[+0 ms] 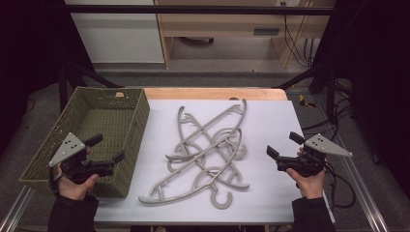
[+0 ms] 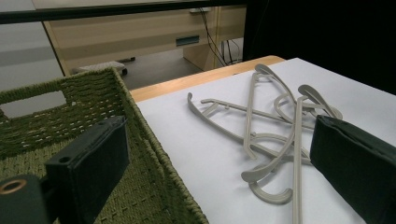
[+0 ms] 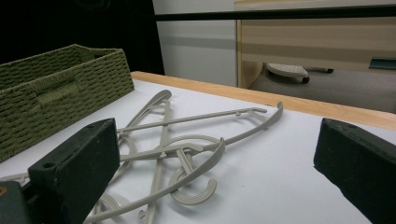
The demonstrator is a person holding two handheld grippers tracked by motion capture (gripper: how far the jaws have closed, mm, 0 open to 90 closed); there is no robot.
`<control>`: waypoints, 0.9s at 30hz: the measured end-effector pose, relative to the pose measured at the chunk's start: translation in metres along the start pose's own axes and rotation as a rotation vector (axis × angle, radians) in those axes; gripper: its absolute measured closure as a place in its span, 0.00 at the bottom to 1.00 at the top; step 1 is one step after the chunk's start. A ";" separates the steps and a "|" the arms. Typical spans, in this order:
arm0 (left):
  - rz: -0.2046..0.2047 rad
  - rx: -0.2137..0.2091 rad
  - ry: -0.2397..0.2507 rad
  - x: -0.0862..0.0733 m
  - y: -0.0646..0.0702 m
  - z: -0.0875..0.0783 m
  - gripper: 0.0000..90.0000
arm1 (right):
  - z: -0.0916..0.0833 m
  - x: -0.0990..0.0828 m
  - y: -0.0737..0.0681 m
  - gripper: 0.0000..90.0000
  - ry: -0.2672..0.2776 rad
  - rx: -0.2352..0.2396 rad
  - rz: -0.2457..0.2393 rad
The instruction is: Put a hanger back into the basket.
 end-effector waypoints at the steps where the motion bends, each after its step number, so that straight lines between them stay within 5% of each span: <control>1: 0.008 0.002 -0.007 -0.001 0.001 0.001 0.05 | 0.001 0.000 0.001 0.01 0.004 -0.002 -0.003; 17: 0.055 -0.073 -0.077 -0.005 0.035 0.019 0.06 | 0.001 0.000 -0.001 0.01 -0.012 -0.005 -0.012; 27: 0.101 -0.148 -0.177 -0.019 0.069 0.041 0.07 | 0.003 -0.003 -0.004 0.01 -0.032 -0.002 -0.024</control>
Point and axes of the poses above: each handheld gripper's, and its own axes: z roughly forward along the jaws, x roughly out of its top, y roughly to its right, the point moved 10 cm from there along z, roughly forward along the jaws, and after that the axes turned 3 degrees about -x, right-handed, at the moved point
